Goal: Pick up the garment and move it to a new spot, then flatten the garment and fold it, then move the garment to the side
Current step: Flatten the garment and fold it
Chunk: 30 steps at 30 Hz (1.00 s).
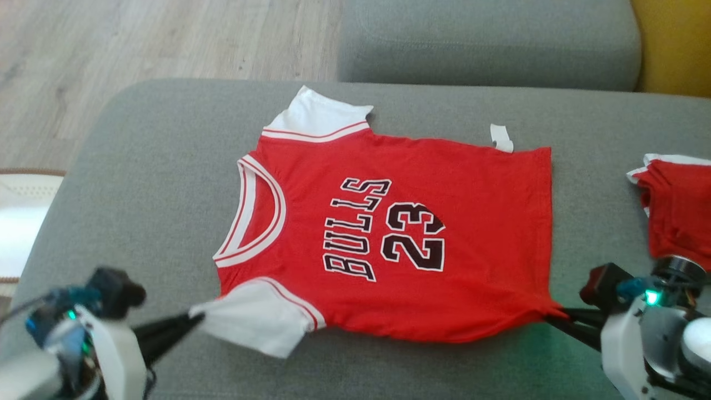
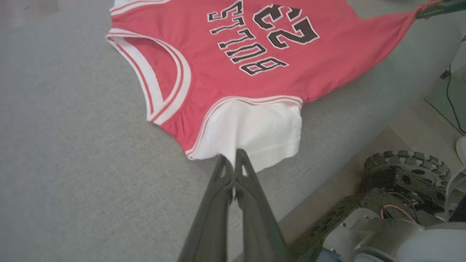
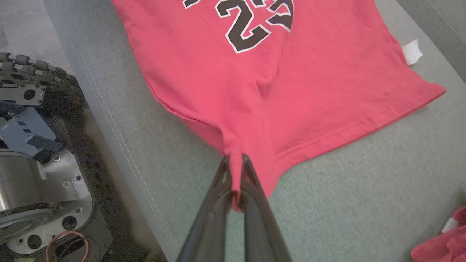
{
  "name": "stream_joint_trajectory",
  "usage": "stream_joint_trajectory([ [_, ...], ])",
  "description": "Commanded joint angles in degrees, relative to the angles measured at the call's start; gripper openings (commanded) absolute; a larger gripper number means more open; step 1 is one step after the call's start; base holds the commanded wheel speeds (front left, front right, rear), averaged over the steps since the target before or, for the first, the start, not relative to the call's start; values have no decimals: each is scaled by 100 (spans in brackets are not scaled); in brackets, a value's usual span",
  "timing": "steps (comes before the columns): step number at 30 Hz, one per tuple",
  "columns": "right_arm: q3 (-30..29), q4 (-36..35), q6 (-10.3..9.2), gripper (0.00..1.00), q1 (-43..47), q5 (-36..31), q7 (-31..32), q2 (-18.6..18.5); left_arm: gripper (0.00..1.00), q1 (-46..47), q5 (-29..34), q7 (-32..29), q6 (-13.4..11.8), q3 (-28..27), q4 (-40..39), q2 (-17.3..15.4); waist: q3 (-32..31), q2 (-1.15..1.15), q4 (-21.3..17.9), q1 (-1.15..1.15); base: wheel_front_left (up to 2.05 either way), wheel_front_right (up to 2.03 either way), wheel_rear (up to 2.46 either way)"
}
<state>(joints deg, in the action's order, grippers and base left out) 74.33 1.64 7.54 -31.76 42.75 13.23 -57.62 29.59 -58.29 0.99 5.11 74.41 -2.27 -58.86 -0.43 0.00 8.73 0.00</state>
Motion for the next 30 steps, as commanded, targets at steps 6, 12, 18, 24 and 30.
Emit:
stream_joint_trajectory([
  [6, -98, -13, -5, 0, -409, -47, 112, -7, 0, 814, 65, -80, 112, -527, 207, -248, 349, 0, 3, 0, 0, 0, 0],
  [12, -98, 337, -5, 0, -730, 16, 147, 49, 0, 1312, 262, -185, 200, -523, 562, 79, 611, 0, -50, 0, 0, 0, 0],
  [18, -98, 637, -5, 0, -1067, 95, 151, 125, 0, 1779, 419, -173, 232, -456, 978, 358, 853, 0, -153, 0, 0, 0, 0],
  [24, -98, 810, -5, 0, -1272, 153, 116, 260, 0, 2244, 586, -132, 235, -284, 1313, 574, 1043, 0, -270, 0, 0, 0, 0],
  [30, -98, 959, -5, 0, -1510, 317, 83, 486, 0, 2652, 722, -172, 236, -160, 1697, 754, 1195, 0, -406, 0, 0, 0, 0],
])
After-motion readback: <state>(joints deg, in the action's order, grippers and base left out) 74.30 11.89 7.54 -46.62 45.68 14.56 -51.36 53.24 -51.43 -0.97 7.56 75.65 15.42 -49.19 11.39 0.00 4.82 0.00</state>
